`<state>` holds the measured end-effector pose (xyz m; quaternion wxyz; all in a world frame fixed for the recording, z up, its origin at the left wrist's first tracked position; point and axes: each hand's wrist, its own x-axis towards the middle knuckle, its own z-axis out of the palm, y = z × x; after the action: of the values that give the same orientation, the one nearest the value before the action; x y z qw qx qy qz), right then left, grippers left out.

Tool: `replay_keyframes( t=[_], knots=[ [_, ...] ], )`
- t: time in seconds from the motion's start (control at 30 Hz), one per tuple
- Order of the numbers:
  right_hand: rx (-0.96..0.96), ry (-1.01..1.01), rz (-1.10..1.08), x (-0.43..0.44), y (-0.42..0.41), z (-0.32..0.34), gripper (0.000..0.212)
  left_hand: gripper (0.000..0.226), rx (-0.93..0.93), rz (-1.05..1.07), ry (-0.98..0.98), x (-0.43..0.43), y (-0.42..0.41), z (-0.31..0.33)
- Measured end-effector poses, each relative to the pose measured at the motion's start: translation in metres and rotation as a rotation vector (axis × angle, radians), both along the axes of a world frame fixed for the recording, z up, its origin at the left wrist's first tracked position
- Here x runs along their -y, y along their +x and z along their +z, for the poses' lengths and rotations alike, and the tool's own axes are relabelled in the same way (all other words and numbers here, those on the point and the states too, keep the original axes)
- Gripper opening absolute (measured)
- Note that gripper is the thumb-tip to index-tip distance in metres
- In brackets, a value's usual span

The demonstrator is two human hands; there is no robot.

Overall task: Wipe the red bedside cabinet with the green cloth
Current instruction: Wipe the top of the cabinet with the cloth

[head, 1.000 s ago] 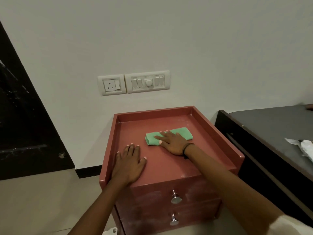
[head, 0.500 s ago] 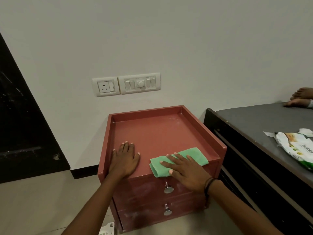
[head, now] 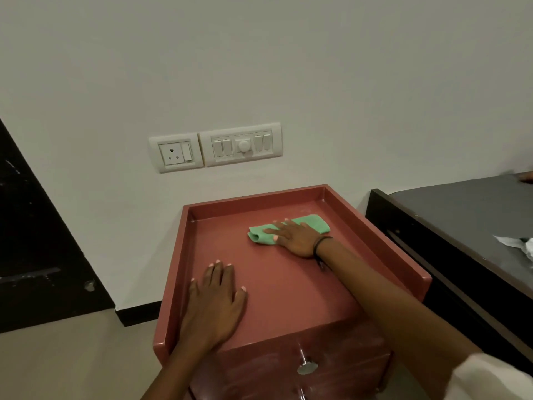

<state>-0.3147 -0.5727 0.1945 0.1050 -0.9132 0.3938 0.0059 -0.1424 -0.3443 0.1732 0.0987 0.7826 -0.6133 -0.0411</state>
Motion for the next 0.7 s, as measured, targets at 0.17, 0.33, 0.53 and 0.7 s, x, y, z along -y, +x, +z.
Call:
replay_keyframes(
  t=[0.17,0.33,0.53,0.7],
  knots=[
    [0.0,0.019,-0.027,0.067,0.042,0.006,0.047,0.068,0.009,0.008,0.003,0.001,0.0,0.001],
    [-0.031,-0.017,-0.044,0.064,0.045,0.001,0.049,0.067,0.002,-0.002,0.0,0.0,0.003,0.0],
    [-0.055,-0.027,-0.049,-0.003,0.02,0.001,0.05,0.066,-0.02,-0.021,-0.013,0.0,0.002,0.003],
    [-0.022,-0.015,-0.022,-0.082,-0.025,0.0,0.048,0.067,-0.008,-0.018,0.01,-0.002,-0.001,0.008]
  ],
)
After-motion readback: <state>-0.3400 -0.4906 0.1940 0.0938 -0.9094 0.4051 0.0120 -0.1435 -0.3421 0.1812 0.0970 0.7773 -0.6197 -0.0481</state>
